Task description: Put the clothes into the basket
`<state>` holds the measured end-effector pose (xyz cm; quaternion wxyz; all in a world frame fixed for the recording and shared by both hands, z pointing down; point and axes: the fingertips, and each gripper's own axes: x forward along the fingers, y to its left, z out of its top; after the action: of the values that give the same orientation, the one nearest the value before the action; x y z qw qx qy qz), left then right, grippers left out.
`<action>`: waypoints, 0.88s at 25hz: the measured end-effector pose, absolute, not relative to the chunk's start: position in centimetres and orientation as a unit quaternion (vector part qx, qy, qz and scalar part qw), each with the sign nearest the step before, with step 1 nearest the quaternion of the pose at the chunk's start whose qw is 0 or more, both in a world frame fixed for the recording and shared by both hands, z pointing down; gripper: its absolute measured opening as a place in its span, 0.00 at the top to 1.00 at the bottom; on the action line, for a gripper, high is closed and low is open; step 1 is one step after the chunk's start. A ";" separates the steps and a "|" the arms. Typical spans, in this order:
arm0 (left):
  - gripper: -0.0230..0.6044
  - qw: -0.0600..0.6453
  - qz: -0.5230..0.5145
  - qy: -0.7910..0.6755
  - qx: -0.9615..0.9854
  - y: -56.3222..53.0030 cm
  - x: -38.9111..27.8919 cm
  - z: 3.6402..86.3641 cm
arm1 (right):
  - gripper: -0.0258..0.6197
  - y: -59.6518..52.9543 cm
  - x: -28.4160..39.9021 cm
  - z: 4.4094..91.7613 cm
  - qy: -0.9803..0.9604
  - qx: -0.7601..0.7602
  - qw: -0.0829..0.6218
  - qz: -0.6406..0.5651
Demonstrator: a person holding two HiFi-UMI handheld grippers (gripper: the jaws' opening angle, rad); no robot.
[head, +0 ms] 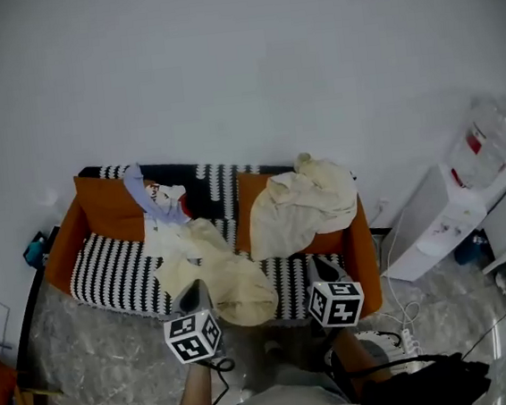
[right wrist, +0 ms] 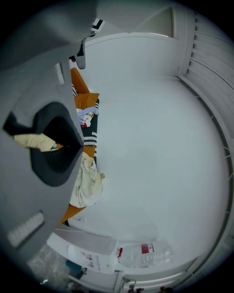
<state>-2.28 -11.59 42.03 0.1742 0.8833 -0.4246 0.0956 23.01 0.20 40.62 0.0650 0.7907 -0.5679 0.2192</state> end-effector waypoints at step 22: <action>0.95 0.152 0.182 -0.311 0.920 -19.3 16.8 46.3 | 0.96 -3.2 37.6 46.1 -0.472 0.840 0.062 0.260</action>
<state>16.76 -19.28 46.29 0.1519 0.9202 -0.3115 0.1822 37.64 -3.19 46.09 0.0621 0.8400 -0.4722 0.2599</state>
